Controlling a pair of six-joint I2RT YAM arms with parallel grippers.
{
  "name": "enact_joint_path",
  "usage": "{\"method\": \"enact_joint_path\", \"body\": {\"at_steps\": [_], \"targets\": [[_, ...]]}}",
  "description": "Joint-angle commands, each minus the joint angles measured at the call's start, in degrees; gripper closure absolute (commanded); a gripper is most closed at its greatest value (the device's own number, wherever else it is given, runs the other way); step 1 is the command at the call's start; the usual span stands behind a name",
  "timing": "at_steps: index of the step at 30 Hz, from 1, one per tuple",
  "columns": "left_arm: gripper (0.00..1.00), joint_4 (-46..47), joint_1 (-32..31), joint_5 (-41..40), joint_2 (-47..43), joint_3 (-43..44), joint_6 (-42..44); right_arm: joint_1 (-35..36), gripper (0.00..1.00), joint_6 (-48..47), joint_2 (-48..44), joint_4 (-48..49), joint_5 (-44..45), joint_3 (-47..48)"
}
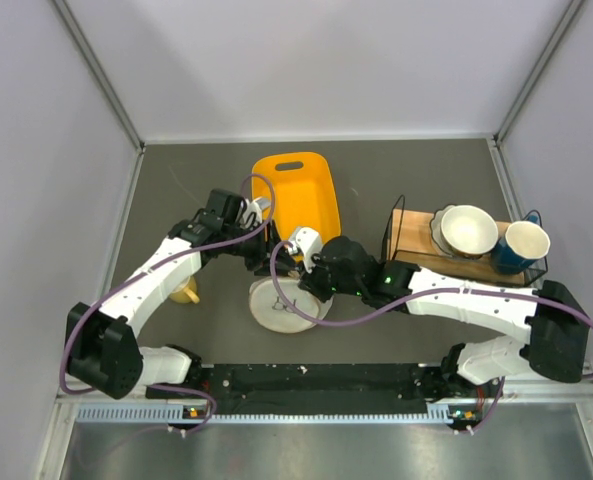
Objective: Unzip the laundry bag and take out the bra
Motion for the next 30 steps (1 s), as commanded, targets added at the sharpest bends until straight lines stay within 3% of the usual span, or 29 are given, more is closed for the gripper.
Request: {"method": "enact_joint_path", "body": {"at_steps": [1,14,30], "targets": [[0.57,0.53,-0.27,3.74,-1.61,2.57,-0.37,0.67,1.0,-0.9,0.92,2.22,2.1,1.81],[0.63,0.36,-0.27,3.56,-1.0,0.82,0.77,0.67,1.0,-1.07,1.01,2.39,2.19,2.34],[0.58,4.84,-0.45,1.45,1.55,-0.15,-3.61,0.67,1.0,-1.6,0.65,2.22,2.02,2.69]]}}
